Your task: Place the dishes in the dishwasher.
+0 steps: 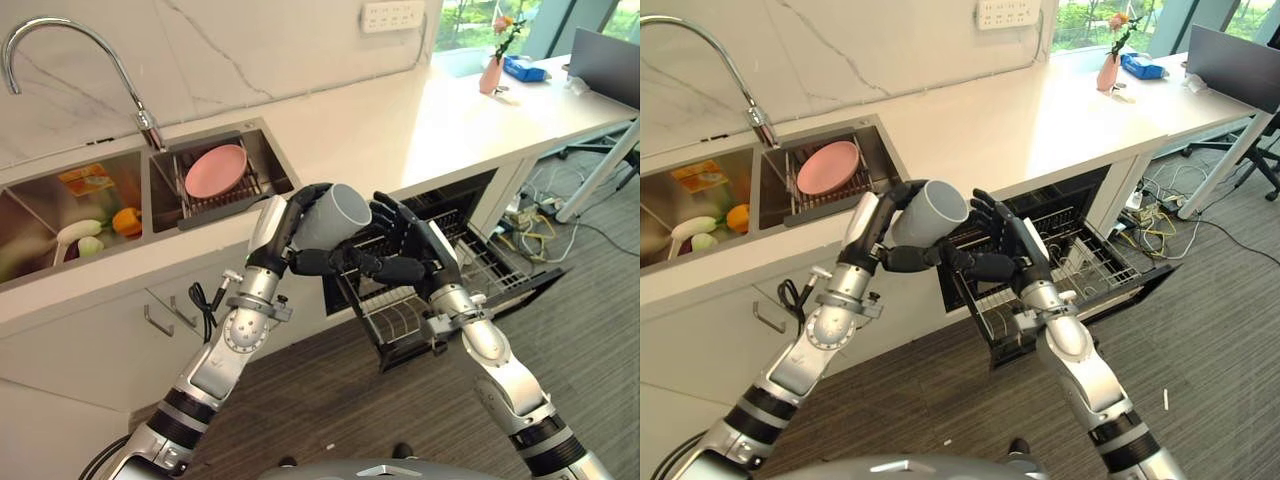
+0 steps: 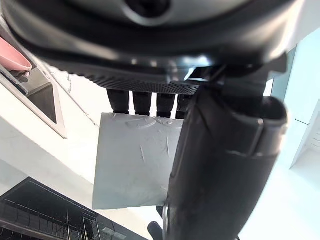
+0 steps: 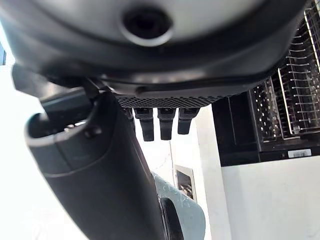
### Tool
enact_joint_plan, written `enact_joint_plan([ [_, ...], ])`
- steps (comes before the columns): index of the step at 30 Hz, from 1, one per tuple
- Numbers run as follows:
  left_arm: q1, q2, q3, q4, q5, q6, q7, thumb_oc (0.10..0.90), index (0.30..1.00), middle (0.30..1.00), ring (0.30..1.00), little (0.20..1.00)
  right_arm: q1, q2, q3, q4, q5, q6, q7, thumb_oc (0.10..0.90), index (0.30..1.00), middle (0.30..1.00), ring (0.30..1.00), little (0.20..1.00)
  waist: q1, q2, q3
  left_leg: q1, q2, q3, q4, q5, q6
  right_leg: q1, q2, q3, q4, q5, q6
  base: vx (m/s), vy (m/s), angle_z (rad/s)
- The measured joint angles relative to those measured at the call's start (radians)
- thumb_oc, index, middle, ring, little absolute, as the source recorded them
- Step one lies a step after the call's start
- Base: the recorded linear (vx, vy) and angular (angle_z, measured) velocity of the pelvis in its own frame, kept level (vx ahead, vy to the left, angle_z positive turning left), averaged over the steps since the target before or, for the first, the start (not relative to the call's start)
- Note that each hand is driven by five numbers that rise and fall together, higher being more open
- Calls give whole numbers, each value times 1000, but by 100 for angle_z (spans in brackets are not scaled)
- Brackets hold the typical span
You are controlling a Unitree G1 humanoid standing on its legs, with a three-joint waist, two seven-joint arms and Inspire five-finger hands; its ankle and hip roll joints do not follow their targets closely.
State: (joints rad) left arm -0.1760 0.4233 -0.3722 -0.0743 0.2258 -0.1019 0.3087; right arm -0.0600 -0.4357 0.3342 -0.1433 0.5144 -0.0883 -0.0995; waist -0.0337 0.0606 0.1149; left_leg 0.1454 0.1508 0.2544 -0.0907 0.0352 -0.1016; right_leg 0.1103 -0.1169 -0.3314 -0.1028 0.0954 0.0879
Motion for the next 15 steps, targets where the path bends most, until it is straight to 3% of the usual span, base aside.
enact_joint_plan([
  [15, -63, 14, -95, 2, 24, 5, -12, 400, 300, 300, 300, 300, -30, 38, 67, 3, 315, -24, -19, 800, 900, 900, 900, 900, 9, 15, 0, 4, -2, -16, 0, 0, 0, 12, -3, -14, 0, -2, 2, -2, 0, 2],
])
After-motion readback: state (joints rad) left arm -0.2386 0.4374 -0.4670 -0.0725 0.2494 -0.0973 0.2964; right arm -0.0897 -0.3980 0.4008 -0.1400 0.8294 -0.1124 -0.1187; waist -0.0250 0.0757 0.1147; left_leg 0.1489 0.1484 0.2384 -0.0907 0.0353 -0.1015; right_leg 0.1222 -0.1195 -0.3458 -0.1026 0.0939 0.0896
